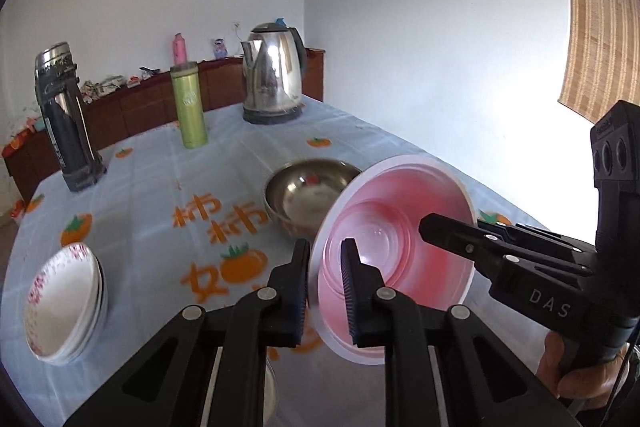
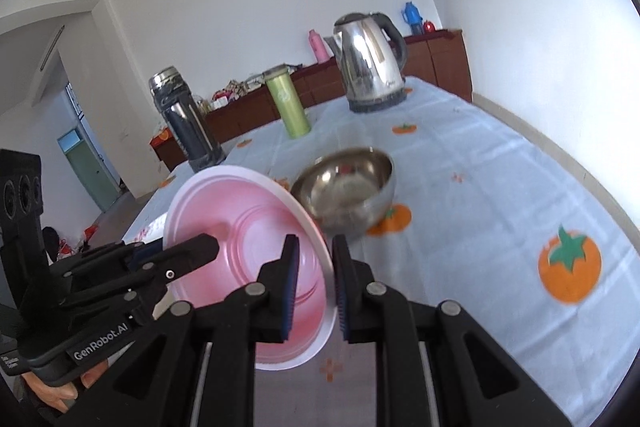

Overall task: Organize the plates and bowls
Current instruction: 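Lift the pink bowl with both grippers and carry it over the red bowl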

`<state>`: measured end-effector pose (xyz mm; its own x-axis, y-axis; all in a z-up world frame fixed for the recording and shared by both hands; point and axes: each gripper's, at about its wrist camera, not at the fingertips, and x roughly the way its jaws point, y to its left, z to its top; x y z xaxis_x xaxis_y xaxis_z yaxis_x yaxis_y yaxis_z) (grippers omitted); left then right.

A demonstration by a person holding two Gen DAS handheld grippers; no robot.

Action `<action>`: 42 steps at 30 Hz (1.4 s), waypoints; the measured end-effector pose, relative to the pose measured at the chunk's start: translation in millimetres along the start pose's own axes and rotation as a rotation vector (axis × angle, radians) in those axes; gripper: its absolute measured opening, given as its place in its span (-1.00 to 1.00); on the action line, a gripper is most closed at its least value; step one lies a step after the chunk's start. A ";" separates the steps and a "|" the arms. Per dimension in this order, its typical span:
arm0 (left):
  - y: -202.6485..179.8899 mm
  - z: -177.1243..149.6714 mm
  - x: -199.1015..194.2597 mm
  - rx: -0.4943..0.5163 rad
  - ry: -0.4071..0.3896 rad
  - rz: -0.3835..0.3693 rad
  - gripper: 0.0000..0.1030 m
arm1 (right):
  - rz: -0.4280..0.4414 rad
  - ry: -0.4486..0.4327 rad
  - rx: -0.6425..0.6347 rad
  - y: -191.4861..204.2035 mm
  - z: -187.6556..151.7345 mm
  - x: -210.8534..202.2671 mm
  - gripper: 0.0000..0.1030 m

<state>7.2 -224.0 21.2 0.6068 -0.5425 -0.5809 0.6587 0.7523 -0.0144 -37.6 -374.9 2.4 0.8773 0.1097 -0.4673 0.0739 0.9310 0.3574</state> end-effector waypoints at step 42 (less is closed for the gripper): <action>20.4 71.4 159.4 -0.034 0.113 0.149 -0.66 | -0.137 0.026 0.120 -64.3 55.8 118.5 -0.68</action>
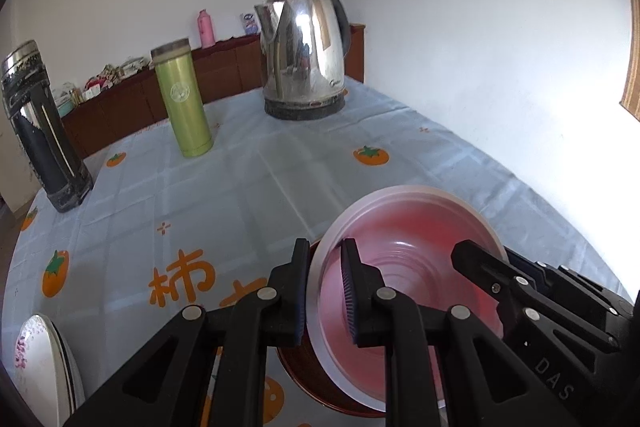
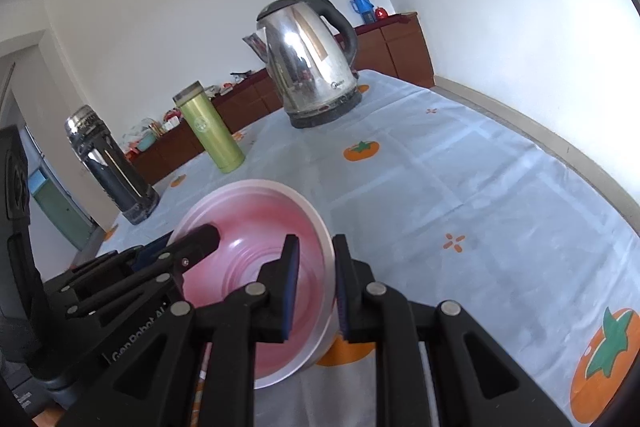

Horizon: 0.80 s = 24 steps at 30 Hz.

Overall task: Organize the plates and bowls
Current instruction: 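Lift the pink bowl with both grippers and carry it over the red bowl, then lower the pink bowl into the red bowl and open both grippers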

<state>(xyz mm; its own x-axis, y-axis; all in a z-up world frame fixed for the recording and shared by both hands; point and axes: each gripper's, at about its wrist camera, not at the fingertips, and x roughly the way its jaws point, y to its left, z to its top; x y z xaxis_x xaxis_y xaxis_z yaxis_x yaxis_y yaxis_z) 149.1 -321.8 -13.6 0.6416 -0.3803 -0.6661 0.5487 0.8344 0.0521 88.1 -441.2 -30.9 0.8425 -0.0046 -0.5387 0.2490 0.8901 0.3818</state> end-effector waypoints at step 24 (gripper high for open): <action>14.5 -5.8 -5.4 -0.014 -0.043 0.169 0.39 | -0.055 -0.093 -0.057 7.1 -0.4 -8.4 0.05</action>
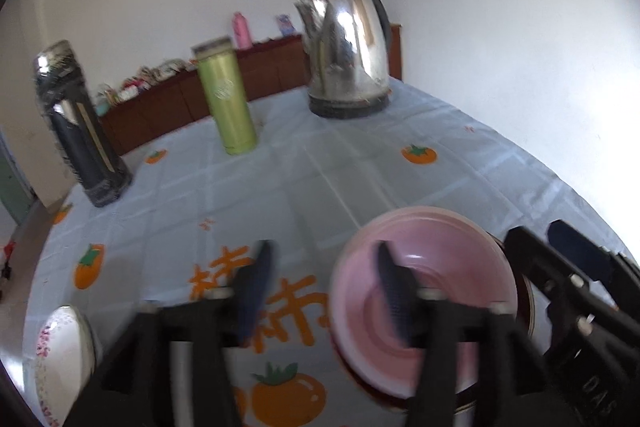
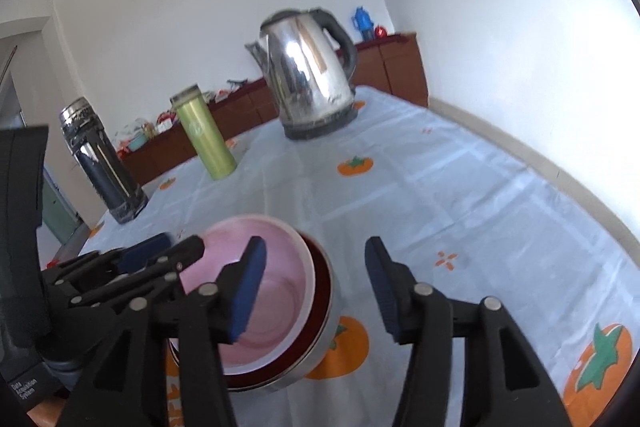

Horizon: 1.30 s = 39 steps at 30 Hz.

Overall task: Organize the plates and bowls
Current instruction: 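Lower the pink bowl into the red bowl and open both grippers, then pull both open grippers back and move them to the white enamel basin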

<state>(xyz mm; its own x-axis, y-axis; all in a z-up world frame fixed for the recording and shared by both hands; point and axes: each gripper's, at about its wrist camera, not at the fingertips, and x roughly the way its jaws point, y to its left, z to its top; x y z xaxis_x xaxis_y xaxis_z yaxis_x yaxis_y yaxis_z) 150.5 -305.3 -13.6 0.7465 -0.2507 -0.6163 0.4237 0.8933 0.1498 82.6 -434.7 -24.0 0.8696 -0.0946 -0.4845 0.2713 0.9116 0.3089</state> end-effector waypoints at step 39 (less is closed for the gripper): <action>93.9 -86.3 -120.0 -0.164 -0.234 0.110 0.47 | -0.289 -0.320 -0.301 73.9 -36.7 -69.4 0.44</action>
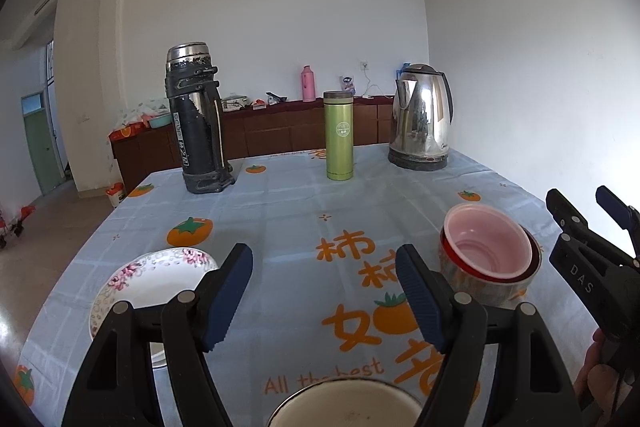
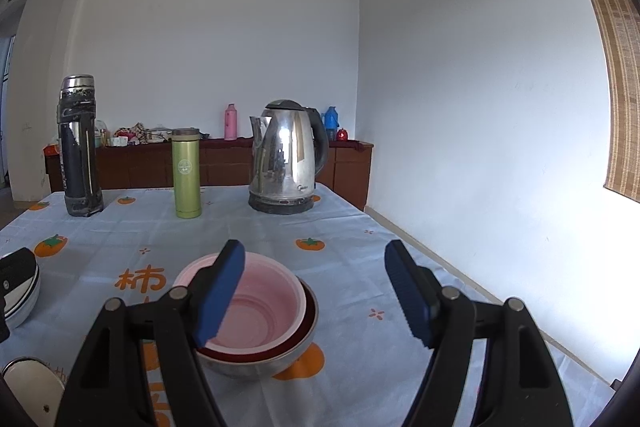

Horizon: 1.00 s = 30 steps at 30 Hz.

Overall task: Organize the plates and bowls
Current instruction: 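Pull both open grippers back and move them to the white enamel basin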

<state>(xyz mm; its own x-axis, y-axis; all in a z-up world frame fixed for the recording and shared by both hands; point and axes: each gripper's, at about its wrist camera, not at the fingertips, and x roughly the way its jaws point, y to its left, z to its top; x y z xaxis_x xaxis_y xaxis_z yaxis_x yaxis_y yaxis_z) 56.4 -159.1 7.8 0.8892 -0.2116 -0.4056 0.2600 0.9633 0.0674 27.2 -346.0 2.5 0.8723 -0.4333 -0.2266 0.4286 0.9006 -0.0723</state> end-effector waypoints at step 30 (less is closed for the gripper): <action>56.1 -37.0 -17.2 0.001 0.074 0.001 0.47 | 0.219 0.090 0.032 32.4 -24.8 -54.6 0.44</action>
<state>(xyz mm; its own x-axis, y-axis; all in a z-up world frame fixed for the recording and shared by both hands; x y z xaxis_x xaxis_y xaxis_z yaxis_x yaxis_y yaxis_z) 41.8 -95.3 -15.2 0.8593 -0.1974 -0.4718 0.2590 0.9634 0.0687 -12.4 -292.3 -11.6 0.9212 -0.2221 -0.3195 0.2403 0.9705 0.0180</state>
